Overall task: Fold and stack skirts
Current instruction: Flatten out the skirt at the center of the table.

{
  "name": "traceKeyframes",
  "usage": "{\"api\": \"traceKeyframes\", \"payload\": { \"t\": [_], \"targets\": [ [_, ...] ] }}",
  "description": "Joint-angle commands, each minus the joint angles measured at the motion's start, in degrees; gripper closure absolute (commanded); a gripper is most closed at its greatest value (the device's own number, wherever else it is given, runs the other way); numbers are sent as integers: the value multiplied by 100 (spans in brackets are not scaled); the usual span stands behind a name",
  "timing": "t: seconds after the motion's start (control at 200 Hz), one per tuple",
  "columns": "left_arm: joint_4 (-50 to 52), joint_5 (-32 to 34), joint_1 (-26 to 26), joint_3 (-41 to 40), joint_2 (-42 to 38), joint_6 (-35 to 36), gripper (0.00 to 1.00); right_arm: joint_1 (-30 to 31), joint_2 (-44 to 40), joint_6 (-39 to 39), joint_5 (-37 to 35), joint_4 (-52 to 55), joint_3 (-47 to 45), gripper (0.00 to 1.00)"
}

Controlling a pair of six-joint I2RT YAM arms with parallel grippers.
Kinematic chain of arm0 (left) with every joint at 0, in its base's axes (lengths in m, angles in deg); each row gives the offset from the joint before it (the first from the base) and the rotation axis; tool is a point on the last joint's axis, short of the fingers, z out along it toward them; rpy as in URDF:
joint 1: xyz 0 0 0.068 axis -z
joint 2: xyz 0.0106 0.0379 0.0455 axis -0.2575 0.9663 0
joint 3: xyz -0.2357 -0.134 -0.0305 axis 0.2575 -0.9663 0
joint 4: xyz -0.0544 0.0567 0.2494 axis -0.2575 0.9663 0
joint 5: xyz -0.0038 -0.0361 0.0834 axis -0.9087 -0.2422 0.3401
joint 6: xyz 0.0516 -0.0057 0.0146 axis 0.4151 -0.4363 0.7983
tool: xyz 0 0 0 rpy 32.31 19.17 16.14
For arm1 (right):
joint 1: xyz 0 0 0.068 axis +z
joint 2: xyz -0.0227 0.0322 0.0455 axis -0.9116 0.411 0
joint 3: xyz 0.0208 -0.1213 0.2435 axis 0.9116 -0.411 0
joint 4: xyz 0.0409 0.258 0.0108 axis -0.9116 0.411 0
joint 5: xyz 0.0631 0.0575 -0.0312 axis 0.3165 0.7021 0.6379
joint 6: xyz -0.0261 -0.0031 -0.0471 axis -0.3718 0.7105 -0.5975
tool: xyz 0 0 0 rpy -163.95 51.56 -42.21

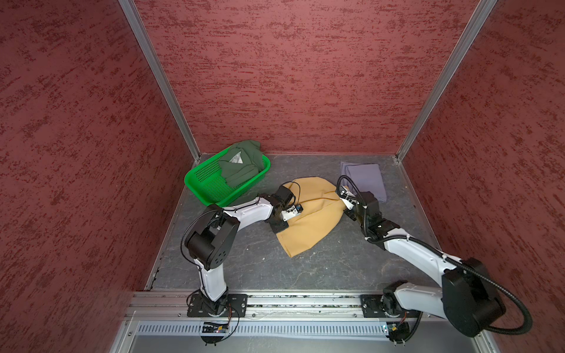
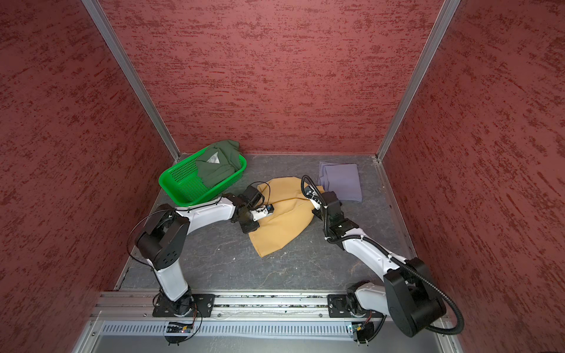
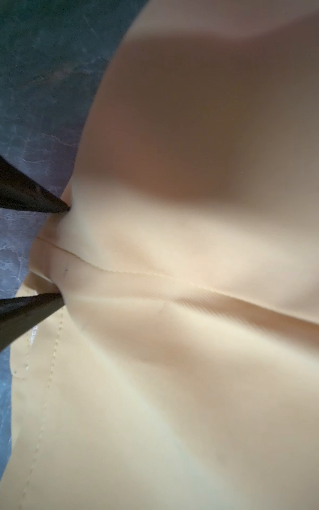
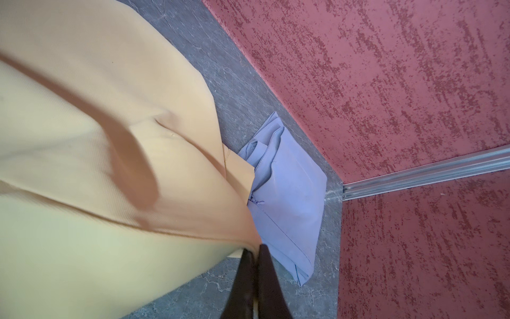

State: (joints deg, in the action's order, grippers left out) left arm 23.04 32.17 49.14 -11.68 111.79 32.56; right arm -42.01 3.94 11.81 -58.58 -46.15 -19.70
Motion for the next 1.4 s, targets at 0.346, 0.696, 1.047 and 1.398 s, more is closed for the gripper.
{"api": "traceKeyframes", "payload": {
  "t": [0.346,0.696,1.047,1.398],
  "targets": [
    [165,-238,-135,440,310,-129,86,-35,-133,52,153,-152,-18,100],
    [400,-47,-137,673,82,-238,100,-35,-116,69,184,-117,-4,100],
    [567,192,-126,687,-196,-305,84,-35,-80,74,215,-91,-4,100],
    [652,138,-108,750,5,-393,84,-36,-120,80,226,-82,-13,100]
  ]
}}
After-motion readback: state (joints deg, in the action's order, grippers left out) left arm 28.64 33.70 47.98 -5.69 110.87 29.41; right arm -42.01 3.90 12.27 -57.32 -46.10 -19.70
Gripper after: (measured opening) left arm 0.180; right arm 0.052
